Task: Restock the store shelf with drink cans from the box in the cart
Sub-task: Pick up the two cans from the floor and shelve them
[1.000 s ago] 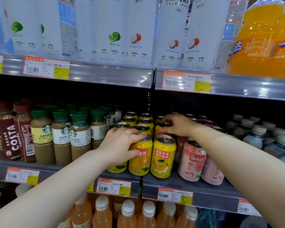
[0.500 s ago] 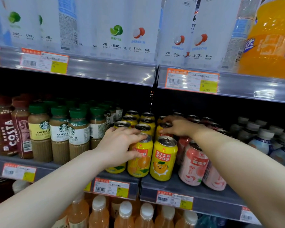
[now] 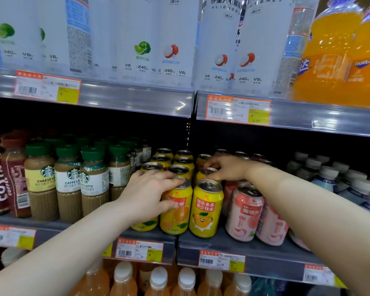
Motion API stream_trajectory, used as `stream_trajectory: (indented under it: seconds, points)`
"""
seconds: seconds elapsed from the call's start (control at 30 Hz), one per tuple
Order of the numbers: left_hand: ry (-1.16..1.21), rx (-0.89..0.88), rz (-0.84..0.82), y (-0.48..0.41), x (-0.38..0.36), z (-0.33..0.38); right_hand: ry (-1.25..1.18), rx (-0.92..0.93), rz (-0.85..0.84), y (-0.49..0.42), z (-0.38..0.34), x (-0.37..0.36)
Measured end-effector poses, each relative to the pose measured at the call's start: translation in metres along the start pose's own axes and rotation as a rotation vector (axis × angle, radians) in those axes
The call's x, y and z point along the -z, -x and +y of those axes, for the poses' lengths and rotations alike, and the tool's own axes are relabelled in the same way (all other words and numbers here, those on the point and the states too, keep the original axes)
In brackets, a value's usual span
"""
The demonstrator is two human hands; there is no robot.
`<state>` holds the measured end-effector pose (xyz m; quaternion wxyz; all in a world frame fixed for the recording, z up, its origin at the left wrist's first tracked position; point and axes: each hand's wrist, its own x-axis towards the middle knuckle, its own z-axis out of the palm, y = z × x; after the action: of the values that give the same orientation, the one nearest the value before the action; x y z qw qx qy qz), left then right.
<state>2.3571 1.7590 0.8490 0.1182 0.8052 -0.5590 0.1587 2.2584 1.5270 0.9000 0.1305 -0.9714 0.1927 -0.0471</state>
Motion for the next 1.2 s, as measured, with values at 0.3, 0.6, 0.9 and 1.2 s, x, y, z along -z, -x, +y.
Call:
stream_trajectory:
  seconds: [0.3,0.6,0.9,1.2]
  points:
    - [0.014,-0.005,-0.001,0.000,0.001,0.000,-0.081,-0.001,0.056,0.003,0.002,-0.005]
    - [0.012,0.002,-0.003,0.001,-0.001,-0.001,-0.113,0.057,0.084,0.000,0.008,0.003]
    - [0.031,0.018,0.000,0.003,-0.001,-0.001,-0.218,0.134,0.168,-0.037,0.026,0.007]
    - [0.032,0.027,0.014,0.003,-0.004,-0.003,-0.046,0.018,0.057,-0.077,0.043,-0.002]
